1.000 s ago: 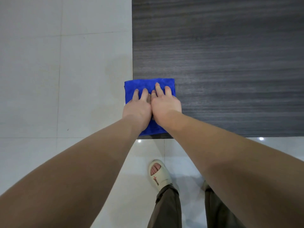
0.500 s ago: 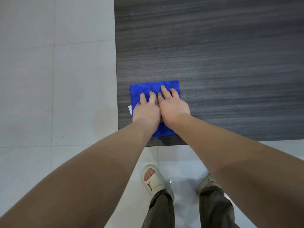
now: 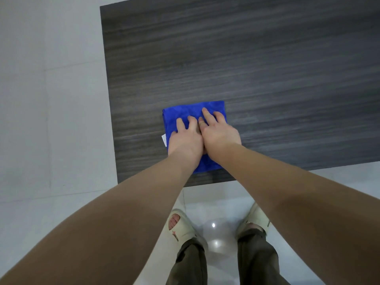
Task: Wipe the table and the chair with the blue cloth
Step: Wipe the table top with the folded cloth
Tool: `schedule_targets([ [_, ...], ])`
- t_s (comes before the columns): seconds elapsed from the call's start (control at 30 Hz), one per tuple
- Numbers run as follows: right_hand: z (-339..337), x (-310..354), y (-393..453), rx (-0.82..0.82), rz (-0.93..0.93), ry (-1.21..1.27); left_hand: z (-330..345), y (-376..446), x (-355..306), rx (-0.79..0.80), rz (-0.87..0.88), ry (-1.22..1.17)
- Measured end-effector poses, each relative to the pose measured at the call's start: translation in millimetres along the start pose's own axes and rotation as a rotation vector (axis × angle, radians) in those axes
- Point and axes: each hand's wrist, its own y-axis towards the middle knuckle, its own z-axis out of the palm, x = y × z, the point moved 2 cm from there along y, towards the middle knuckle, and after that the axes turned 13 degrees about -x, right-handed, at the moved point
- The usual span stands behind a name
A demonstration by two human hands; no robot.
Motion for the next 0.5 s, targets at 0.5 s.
schedule_targets([
  [0.5,-10.7,-90.7,-17.1,-0.036,0.022,0.022,-15.0,21.8,-87.2,0.008,0.051,0.05],
])
